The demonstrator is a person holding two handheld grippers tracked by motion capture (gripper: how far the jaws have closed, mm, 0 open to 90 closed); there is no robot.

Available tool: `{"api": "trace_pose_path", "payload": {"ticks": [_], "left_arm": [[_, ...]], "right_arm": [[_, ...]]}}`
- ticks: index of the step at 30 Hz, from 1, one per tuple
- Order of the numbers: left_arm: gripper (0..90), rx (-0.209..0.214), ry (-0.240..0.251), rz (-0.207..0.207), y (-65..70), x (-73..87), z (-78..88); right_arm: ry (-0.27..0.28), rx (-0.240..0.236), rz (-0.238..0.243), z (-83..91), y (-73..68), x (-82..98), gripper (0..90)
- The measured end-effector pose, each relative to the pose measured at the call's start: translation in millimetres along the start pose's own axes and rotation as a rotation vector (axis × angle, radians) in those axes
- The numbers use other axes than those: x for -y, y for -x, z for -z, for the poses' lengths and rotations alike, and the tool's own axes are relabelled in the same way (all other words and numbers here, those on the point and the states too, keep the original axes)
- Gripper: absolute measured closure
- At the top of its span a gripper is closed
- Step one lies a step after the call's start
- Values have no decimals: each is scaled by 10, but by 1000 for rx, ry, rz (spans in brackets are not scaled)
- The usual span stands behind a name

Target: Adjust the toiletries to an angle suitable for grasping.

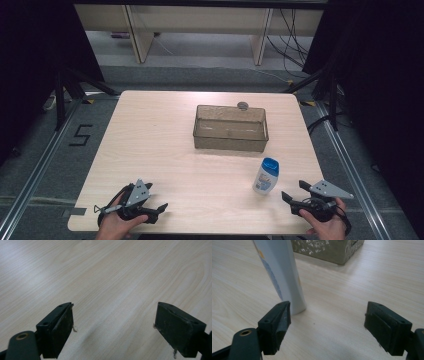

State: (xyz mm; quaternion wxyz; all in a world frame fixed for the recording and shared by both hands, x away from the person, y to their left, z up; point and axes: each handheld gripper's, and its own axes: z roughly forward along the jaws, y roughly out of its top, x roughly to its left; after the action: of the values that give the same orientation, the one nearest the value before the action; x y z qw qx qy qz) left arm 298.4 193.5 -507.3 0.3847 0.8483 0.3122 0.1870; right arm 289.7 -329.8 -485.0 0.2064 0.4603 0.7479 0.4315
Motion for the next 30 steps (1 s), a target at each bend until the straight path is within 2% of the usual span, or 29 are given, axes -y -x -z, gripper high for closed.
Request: {"api": "trace_pose_path", "payload": {"ticks": [2, 4, 5, 6, 8, 12, 13, 14, 17, 18, 19, 20, 24, 26, 27, 29, 30], "left_arm": [[150, -1, -4, -5, -3, 1, 0], [150, 2, -2, -1, 0, 1, 1], [150, 2, -2, -1, 0, 1, 1], [150, -4, -5, -5, -4, 1, 0], [149, -1, -2, 0, -1, 4, -2], [150, 0, 2, 1, 1, 1, -2], [150, -11, -9, -9, -4, 4, -1], [149, -10, -6, -3, 0, 3, 0], [149, -4, -8, -5, -5, 1, -2], [149, -7, -9, -7, 1, 3, 0], [150, -7, -9, -7, 1, 3, 0], [150, -9, -10, -5, 2, 2, -2], [149, -9, -7, -8, -2, 5, -10], [150, -14, -5, -7, 0, 4, -13], [150, -6, -6, -2, 8, 3, -3], [150, 2, 7, 3, 11, 9, -13], [150, -2, -7, -9, -7, 8, -13]], "right_arm": [[24, 2, 46, -3, 23, -11, 217], [27, -5, 51, -6, 13, -14, 217], [27, -5, 51, -6, 13, -14, 217], [28, -28, 2, -2, -38, -20, 215], [49, -26, 43, -5, -27, -34, 214], [58, -44, 39, -9, -61, -48, 207], [55, -52, 44, -11, -77, -56, 207], [62, -53, 60, -11, -71, -65, 207], [69, -55, 65, -13, -79, -73, 206], [67, -68, 27, -6, -116, -76, 204], [67, -68, 27, -6, -116, -76, 204], [82, -61, 53, -17, -109, -85, 204], [89, -65, 71, -16, -129, -112, 203], [94, -73, 53, -25, -160, -118, 202], [92, -68, 78, -27, -151, -127, 201], [95, -72, 64, -35, -169, -127, 200], [96, -79, 72, -40, -177, -142, 199]]}}
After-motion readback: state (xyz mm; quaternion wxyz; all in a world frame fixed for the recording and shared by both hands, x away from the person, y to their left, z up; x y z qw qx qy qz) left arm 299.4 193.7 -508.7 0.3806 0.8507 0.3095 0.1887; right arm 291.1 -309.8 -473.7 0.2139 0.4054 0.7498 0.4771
